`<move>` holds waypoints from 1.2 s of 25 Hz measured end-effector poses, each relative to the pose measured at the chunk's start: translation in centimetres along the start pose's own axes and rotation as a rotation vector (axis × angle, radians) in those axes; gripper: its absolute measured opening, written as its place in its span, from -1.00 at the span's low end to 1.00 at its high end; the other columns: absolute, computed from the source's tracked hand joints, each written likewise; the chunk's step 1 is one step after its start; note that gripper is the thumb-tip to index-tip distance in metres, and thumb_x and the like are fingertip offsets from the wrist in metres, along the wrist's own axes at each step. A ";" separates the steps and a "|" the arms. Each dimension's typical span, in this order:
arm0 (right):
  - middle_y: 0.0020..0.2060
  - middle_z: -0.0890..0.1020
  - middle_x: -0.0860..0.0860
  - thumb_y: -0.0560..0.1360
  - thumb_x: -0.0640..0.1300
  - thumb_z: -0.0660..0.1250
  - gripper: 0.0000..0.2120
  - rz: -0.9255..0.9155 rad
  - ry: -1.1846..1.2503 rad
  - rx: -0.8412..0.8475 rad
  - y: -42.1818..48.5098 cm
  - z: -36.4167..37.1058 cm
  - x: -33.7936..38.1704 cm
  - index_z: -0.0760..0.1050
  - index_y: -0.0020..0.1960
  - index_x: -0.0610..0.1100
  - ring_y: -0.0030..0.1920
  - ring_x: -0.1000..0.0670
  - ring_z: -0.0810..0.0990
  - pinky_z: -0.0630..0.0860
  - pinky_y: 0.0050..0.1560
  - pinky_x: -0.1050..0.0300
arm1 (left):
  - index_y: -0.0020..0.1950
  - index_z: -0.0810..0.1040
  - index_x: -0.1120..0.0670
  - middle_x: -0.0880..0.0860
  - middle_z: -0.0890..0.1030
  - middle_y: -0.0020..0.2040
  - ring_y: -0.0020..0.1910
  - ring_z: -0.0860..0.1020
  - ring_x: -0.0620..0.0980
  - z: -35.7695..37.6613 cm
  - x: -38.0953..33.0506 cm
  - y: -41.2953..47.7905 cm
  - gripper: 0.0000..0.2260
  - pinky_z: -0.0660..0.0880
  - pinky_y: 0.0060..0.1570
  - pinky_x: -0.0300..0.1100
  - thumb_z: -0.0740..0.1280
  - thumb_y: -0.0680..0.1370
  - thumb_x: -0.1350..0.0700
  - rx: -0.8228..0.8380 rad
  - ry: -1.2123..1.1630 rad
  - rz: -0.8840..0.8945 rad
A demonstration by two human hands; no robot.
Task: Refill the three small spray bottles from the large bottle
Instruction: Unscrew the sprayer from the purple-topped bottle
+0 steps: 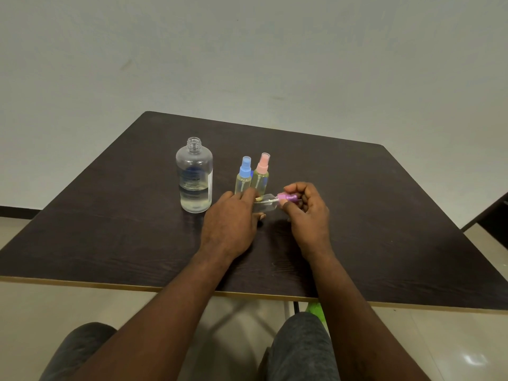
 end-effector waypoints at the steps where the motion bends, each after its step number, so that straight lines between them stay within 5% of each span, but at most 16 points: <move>1: 0.01 0.71 0.04 0.56 -0.18 0.48 -0.80 0.004 0.033 -0.009 0.0 0.0 0.0 0.58 0.15 0.00 0.02 0.03 0.71 0.68 0.03 0.06 | 0.38 0.45 -0.07 -0.03 0.64 0.12 0.03 0.50 -0.03 0.0 0.0 0.0 -0.64 0.56 -0.04 -0.06 0.37 0.63 -0.14 0.005 -0.003 -0.002; 5: -0.11 0.73 0.02 0.58 0.12 0.45 -0.82 0.108 -0.003 -0.046 0.0 0.3 0.1 0.59 0.02 0.02 -0.09 0.03 0.72 0.65 -0.12 0.09 | 0.38 0.46 -0.07 -0.03 0.64 0.11 0.03 0.51 -0.03 0.0 -0.1 -0.1 -0.64 0.57 -0.03 -0.05 0.38 0.62 -0.13 0.005 -0.020 0.001; 8: -0.09 0.71 0.04 0.58 -0.04 0.48 -0.90 0.066 -0.072 -0.015 0.1 0.3 0.0 0.60 0.02 -0.02 -0.08 0.02 0.70 0.62 -0.10 0.17 | 0.37 0.47 -0.06 -0.04 0.64 0.11 0.04 0.51 -0.02 0.0 -0.1 -0.1 -0.65 0.58 -0.02 -0.02 0.38 0.62 -0.11 0.005 -0.017 0.000; 11: 0.06 0.69 0.05 0.54 -0.21 0.49 -0.74 0.031 0.025 0.031 0.0 0.1 -0.2 0.56 0.19 -0.01 0.06 0.04 0.69 0.65 0.06 0.12 | 0.36 0.47 -0.06 -0.04 0.64 0.11 0.03 0.50 -0.03 0.0 -0.1 -0.1 -0.66 0.56 -0.06 -0.05 0.37 0.62 -0.11 0.009 -0.016 0.006; 16: -0.13 0.72 0.01 0.58 0.08 0.46 -0.84 0.109 -0.044 -0.025 0.3 0.3 -0.1 0.59 0.00 0.01 -0.13 0.01 0.71 0.68 -0.10 0.06 | 0.37 0.46 -0.07 -0.03 0.63 0.11 0.05 0.52 -0.03 -0.2 -0.2 -0.1 -0.65 0.58 -0.02 -0.04 0.37 0.63 -0.13 0.015 -0.013 0.002; 23: -0.06 0.71 -0.11 0.59 -0.14 0.48 -0.84 0.197 0.352 -0.256 0.7 -1.2 -0.5 0.55 0.13 -0.06 -0.22 0.07 0.67 0.53 -0.25 0.20 | 0.36 0.43 -0.07 -0.02 0.63 0.09 0.00 0.48 -0.07 -0.1 -0.1 -0.1 -0.66 0.51 -0.10 -0.11 0.34 0.64 -0.15 0.005 -0.015 -0.006; 26: -0.07 0.74 -0.07 0.56 -0.14 0.52 -0.68 0.231 0.467 -0.306 0.9 -1.6 -0.6 0.48 0.24 -0.09 -0.21 0.03 0.70 0.53 -0.25 0.21 | 0.37 0.43 -0.09 -0.02 0.63 0.10 0.03 0.52 -0.05 -0.1 -0.1 -0.1 -0.64 0.57 -0.05 -0.05 0.35 0.63 -0.18 0.006 -0.037 -0.003; 30: -0.04 0.76 -0.14 0.57 -0.09 0.51 -0.73 0.245 0.518 -0.321 1.0 -1.6 -0.8 0.52 0.17 -0.14 -0.21 0.00 0.69 0.51 -0.25 0.19 | 0.38 0.44 -0.11 -0.03 0.64 0.09 0.03 0.53 -0.04 0.0 0.0 -0.1 -0.61 0.57 -0.05 -0.05 0.35 0.62 -0.21 0.000 -0.066 0.005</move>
Point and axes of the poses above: each hand's wrist, its own y-axis towards the middle knuckle, its own z-axis out of the palm, x = y × z, the point moved 2 cm from there along y, towards the middle knuckle
